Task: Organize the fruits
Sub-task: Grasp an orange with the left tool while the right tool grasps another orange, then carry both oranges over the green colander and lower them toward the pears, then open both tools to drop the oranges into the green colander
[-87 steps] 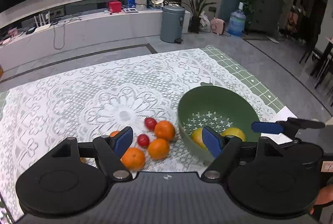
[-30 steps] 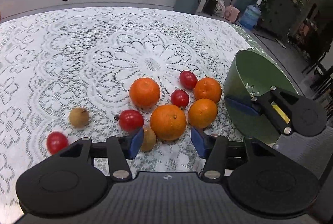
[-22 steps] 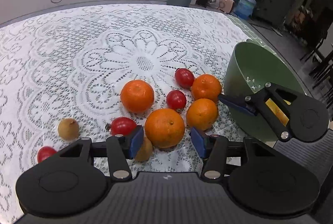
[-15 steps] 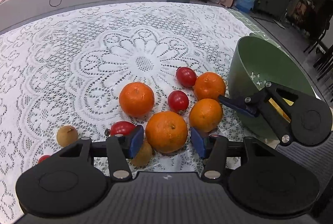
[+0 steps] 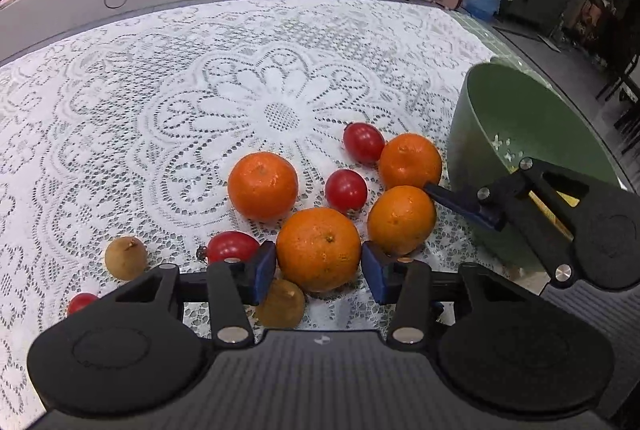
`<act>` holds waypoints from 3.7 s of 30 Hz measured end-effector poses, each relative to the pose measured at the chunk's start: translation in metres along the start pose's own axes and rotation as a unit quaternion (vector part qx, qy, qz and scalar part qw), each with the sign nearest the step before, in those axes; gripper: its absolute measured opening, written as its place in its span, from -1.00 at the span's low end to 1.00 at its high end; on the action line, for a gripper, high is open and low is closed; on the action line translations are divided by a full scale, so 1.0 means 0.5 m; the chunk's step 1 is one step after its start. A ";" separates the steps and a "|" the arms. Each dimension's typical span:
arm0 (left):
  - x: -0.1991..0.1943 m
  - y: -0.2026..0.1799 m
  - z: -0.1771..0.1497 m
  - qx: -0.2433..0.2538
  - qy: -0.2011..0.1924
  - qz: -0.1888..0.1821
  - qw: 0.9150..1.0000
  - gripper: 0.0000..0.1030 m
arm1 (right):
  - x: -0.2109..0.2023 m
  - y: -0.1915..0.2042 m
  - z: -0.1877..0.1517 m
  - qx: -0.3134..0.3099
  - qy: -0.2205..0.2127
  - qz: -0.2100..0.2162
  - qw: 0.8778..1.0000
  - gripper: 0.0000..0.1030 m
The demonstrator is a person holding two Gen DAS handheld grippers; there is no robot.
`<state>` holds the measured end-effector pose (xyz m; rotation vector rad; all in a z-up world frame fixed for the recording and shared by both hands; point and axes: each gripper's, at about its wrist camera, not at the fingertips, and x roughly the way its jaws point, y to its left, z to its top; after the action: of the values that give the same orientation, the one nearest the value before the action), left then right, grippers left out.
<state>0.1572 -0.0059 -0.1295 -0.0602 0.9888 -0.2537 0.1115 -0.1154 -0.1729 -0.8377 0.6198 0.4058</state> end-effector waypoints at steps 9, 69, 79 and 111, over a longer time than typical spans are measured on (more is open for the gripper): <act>-0.074 -0.002 0.006 -0.030 -0.037 0.001 0.999 0.01 | -0.043 -0.014 0.002 0.012 -0.030 -0.007 0.999 -0.17; -0.005 -0.266 0.091 0.138 -0.008 -0.021 0.990 0.02 | -0.068 -0.354 -0.211 0.363 0.047 0.045 0.929 -0.16; 0.012 -0.263 0.105 0.140 -0.009 -0.019 0.990 0.03 | -0.059 -0.355 -0.211 0.366 0.049 0.040 0.928 -0.16; -0.115 -0.182 0.076 0.065 -0.060 0.017 0.996 0.40 | -0.049 -0.347 -0.202 0.355 0.058 0.030 0.933 -0.14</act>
<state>0.1419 -0.0829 -0.0465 0.0592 0.8514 -0.2794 0.1555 -0.3030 -0.1115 -0.1488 0.8320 0.1604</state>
